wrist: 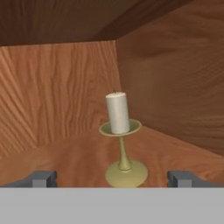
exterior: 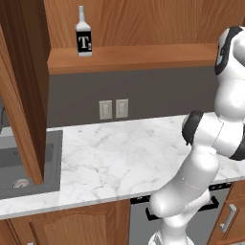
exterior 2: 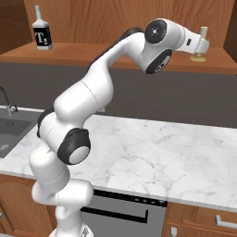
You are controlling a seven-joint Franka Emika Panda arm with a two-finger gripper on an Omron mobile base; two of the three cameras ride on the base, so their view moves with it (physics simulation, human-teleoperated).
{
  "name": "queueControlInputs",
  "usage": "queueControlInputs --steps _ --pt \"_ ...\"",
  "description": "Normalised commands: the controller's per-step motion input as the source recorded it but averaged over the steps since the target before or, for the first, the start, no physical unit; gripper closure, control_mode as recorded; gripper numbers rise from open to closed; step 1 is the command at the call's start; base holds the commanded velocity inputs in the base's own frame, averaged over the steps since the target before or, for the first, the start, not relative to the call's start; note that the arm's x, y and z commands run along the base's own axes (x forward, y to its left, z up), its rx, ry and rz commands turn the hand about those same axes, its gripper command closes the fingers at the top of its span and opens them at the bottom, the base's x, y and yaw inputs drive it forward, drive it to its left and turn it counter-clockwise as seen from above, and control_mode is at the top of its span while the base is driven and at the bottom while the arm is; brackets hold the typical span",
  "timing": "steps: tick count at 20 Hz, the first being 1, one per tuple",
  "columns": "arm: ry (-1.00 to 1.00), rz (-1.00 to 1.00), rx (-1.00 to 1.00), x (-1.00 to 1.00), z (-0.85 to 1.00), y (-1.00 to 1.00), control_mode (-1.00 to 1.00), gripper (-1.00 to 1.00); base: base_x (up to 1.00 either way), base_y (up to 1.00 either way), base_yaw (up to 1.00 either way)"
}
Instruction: Get the candle and the liquor from the cabinet and move them to the dining counter.
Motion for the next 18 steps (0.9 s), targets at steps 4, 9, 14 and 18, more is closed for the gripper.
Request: queueControlInputs --steps 4,9,14,18 --pt "0.0 0.0 0.0 0.16 0.0 -0.04 -1.0 -1.0 0.0 0.0 0.0" --pt "-0.01 0.0 -0.01 0.02 0.0 -0.14 -1.0 -1.0 0.0 0.0 0.0" --pt "-0.02 0.0 -0.04 0.01 0.0 -0.11 -1.0 -1.0 0.0 0.0 0.0" --pt "-0.03 0.0 -0.07 0.06 0.0 -0.05 -1.0 -1.0 0.0 0.0 0.0"
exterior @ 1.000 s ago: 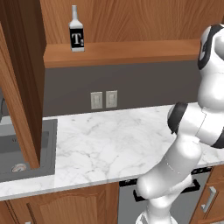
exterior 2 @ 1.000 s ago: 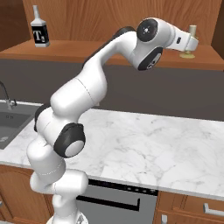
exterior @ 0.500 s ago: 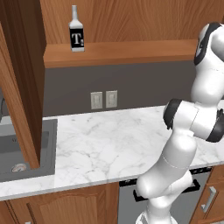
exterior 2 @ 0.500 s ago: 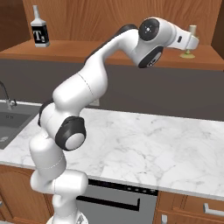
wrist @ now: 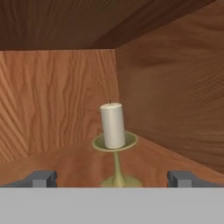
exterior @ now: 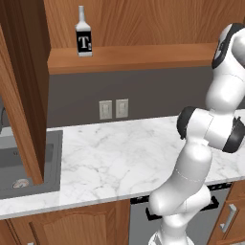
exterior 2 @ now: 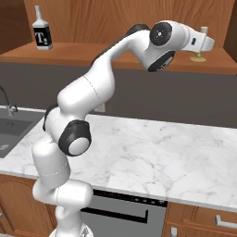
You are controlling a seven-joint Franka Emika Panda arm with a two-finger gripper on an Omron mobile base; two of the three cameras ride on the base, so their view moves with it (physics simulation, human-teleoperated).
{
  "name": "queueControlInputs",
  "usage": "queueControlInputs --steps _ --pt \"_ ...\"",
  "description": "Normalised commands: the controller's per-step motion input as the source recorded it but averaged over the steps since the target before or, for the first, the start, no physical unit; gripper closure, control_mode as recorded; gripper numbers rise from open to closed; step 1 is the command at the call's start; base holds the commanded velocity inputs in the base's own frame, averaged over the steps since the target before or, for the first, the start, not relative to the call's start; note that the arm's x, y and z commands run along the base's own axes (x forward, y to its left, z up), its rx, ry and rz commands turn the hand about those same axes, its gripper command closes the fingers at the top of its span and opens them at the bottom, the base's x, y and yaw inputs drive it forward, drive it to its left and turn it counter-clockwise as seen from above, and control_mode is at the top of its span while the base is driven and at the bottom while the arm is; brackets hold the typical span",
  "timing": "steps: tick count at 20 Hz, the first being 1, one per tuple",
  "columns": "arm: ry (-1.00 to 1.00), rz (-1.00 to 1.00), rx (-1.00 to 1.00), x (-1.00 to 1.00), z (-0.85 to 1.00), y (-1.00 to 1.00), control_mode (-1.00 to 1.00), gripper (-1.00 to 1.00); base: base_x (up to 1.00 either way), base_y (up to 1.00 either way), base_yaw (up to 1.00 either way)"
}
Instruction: Get the candle and the liquor from the cabinet and move them to the dining counter.
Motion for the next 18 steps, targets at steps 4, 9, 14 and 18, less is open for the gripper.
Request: queueControlInputs --steps 4,9,14,18 --pt "-0.02 0.0 -0.06 0.08 0.0 -0.01 -1.0 -1.0 0.0 0.0 0.0" --pt "0.0 0.0 -0.04 0.1 0.0 0.0 -1.0 -1.0 0.0 0.0 0.0" --pt "0.0 0.0 -0.04 0.12 0.0 0.0 -1.0 -1.0 0.0 0.0 0.0" --pt "0.0 0.0 0.0 0.09 0.0 0.0 -1.0 -1.0 0.0 0.0 0.0"
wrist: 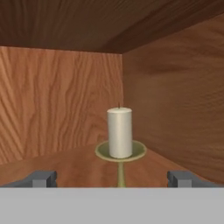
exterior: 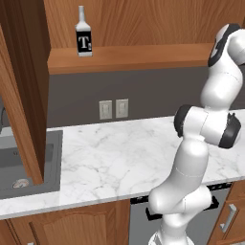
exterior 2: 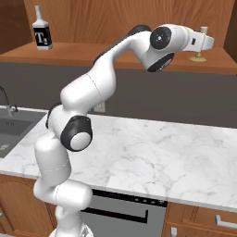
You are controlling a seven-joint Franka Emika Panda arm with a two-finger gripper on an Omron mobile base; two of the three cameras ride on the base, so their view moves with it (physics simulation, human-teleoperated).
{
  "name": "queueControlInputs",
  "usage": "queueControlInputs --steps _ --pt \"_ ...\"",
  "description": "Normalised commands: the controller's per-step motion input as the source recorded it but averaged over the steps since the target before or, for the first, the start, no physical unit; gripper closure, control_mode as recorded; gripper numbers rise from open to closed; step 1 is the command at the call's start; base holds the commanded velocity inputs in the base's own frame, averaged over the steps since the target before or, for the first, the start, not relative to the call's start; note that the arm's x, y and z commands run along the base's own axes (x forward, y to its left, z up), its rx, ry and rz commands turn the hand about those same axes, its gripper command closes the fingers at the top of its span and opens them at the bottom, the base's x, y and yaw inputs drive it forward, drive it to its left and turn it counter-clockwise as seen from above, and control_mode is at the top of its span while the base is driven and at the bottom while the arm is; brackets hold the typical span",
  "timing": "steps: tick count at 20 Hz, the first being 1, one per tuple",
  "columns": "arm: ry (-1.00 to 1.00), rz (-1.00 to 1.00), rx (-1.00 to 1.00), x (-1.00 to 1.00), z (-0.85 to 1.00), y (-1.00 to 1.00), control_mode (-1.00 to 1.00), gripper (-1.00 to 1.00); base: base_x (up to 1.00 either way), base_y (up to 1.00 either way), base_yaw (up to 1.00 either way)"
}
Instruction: Get the candle and the liquor from the cabinet and move them to the dining counter.
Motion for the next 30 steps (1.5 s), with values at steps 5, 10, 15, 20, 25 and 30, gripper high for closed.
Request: queueControlInputs --steps 5,10,15,20,25,30 --pt "0.0 0.0 0.0 0.04 0.0 -0.02 -1.0 -1.0 0.0 0.0 0.0" --pt "0.0 0.0 0.0 0.12 0.0 -0.06 -1.0 -1.0 0.0 0.0 0.0" --pt "0.0 0.0 0.0 0.18 0.0 -0.04 -1.0 -1.0 0.0 0.0 0.0" --pt "0.0 0.0 0.0 0.2 0.0 -0.04 -1.0 -1.0 0.0 0.0 0.0" --pt "0.0 0.0 0.0 0.14 0.01 -0.07 -1.0 -1.0 0.0 0.0 0.0" --pt "0.0 0.0 0.0 0.07 0.03 -0.09 -1.0 -1.0 0.0 0.0 0.0"
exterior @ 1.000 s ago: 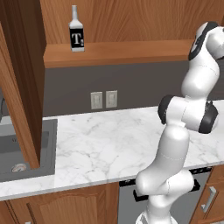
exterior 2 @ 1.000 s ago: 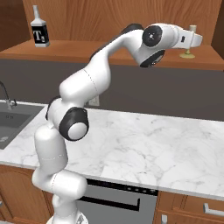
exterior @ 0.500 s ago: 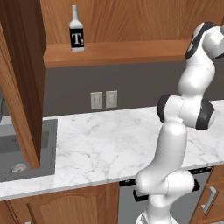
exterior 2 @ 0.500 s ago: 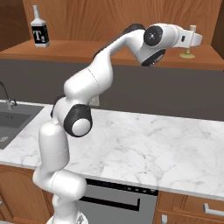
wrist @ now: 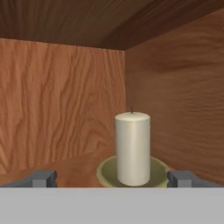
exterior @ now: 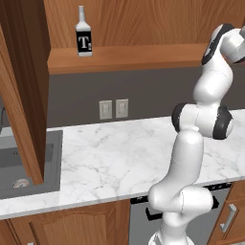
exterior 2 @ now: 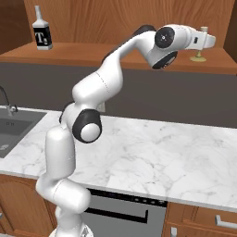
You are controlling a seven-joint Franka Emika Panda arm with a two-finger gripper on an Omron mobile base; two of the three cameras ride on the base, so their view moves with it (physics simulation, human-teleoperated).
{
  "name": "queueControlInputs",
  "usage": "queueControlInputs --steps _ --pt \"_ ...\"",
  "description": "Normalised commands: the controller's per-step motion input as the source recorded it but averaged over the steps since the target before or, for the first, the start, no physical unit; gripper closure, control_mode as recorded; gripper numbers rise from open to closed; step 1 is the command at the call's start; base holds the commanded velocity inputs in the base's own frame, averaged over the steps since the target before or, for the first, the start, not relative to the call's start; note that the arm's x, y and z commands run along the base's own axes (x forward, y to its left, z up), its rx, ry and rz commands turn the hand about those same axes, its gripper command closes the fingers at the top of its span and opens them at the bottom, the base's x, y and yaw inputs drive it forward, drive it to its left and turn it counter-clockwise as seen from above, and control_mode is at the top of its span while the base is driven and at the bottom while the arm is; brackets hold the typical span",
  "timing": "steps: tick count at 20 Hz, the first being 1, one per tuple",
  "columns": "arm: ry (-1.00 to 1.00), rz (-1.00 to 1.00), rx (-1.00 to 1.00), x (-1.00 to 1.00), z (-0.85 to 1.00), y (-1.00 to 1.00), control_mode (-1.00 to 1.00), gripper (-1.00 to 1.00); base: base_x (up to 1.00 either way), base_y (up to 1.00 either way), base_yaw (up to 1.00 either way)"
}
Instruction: Get the candle and the liquor from the cabinet and move them to the dining counter.
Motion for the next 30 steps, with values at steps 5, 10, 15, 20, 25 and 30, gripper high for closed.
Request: queueControlInputs --steps 5,10,15,20,25,30 --pt "0.0 0.0 0.0 0.02 0.02 -0.1 -1.0 -1.0 0.0 0.0 0.0" --pt "0.0 0.0 0.0 0.03 0.01 -0.1 -1.0 -1.0 0.0 0.0 0.0" --pt "0.0 0.0 0.0 0.07 0.0 -0.04 -1.0 -1.0 0.0 0.0 0.0" --pt "0.0 0.0 0.0 0.12 0.0 -0.01 -1.0 -1.0 0.0 0.0 0.0" --pt "0.0 0.0 0.0 0.13 0.0 0.0 -1.0 -1.0 0.0 0.0 0.0" --pt "0.0 0.0 0.0 0.14 0.0 0.0 -1.0 -1.0 0.0 0.0 0.0"
